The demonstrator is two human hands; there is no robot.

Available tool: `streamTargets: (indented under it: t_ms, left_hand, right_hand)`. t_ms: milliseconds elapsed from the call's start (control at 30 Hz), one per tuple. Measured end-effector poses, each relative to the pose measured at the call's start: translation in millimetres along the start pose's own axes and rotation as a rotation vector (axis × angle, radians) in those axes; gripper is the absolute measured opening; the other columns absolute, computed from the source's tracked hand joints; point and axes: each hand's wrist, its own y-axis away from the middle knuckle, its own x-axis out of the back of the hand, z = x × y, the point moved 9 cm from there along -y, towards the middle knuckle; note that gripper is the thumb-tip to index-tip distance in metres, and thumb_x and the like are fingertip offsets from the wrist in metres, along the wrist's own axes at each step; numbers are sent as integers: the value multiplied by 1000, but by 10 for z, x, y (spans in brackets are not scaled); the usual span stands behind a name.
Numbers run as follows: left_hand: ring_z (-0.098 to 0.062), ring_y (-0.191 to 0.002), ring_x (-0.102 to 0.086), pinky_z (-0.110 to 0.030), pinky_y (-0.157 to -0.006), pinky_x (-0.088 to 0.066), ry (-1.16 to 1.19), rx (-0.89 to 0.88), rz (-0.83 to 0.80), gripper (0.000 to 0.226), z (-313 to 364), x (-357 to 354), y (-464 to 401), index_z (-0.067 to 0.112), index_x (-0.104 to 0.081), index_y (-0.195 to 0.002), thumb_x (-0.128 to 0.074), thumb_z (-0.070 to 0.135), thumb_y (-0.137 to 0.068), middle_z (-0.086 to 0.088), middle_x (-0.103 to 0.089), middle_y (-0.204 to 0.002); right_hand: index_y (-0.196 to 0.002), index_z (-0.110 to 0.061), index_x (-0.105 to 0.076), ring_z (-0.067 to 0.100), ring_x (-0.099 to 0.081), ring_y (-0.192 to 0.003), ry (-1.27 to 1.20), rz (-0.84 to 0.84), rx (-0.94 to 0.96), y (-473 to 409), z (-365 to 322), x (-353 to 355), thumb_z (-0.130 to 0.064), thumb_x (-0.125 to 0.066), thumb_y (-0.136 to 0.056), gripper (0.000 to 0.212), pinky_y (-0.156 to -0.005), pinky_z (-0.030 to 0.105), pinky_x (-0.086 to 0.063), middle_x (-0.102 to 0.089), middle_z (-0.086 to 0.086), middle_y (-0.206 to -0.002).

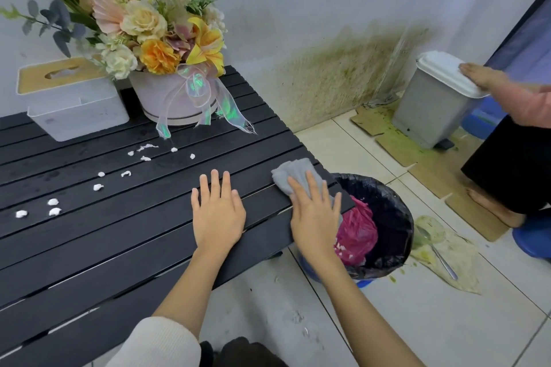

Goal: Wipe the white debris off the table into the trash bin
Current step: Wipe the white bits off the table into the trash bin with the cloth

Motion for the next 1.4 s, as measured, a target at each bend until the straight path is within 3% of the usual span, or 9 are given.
streamTargets:
  t_ms: [133,233,367,500,633,700,1000,1200,1400]
  left_hand:
    - [-20,-147,-5,-39,-119,0,358,-61,-124,45,-48,110,42,17,-29,-145,-24,24,-101,-2,-22,-156]
    - [-18,-147,-7,-35,-118,1,536,-60,2,42,-318,468,146,16,-38,-141,-27,21,-101,-2,-31,-153]
    - [-21,-146,-9,-36,-118,-2,483,102,136,42,-972,854,312,13,-38,-140,-27,20,-100,-5,-33,-152]
    - [-32,-145,-11,-46,-118,-9,424,298,229,42,-1705,1124,455,7,-38,-139,-27,16,-100,-11,-35,-150]
    - [-35,-142,-18,-49,-117,-13,329,397,262,41,-2290,1241,604,5,-42,-136,-29,14,-99,-14,-41,-146]
    - [-35,-141,-19,-50,-116,-15,267,410,221,40,-2510,1212,635,5,-44,-135,-31,15,-98,-13,-42,-145]
    - [-26,-146,-13,-39,-119,-9,-14,463,168,50,-2907,1040,748,9,-21,-147,-22,25,-100,-7,-22,-156]
    - [-28,-147,2,-39,-119,1,-7,631,243,61,-3084,1023,799,0,-4,-147,-22,31,-98,-18,-2,-158]
    - [-29,-146,6,-40,-120,1,32,768,284,61,-3219,1013,819,-1,8,-145,-19,29,-99,-20,6,-157]
  right_hand:
    - [-137,-32,-44,29,-22,-144,-78,21,-220,-194,253,122,-18,-38,-100,41,-118,49,-6,-29,-1,-155]
    - [-137,-27,-46,26,-38,-137,-419,191,-366,-189,115,348,-17,-35,-101,39,-111,44,-31,-32,-1,-154]
    - [-135,-25,-49,12,-33,-138,-717,210,-52,99,-1035,331,-17,-39,-100,38,-102,35,-41,-34,-3,-153]
    - [-144,-31,-33,28,-22,-143,-552,-228,292,456,-2362,-352,-6,-41,-95,55,-101,48,-44,-20,-3,-158]
    - [-139,-35,-37,39,-7,-145,-114,-477,595,820,-2887,-972,-33,-37,-100,39,-119,51,-8,-14,1,-159]
    - [-140,-36,-36,35,-10,-146,-68,-456,609,769,-2767,-1040,-46,-34,-98,43,-119,47,-6,-16,0,-159]
    - [-137,-29,-45,30,-20,-145,-349,-237,189,320,-2365,-794,-26,-37,-101,37,-109,48,-36,-28,-1,-155]
    - [-137,-23,-46,31,-15,-146,-638,-297,533,614,-3831,-913,-15,-40,-100,39,-113,42,-32,-25,3,-156]
    - [-138,-31,-44,36,-2,-147,-247,-515,831,884,-4712,-1771,0,-38,-92,55,-119,42,-4,-14,2,-160]
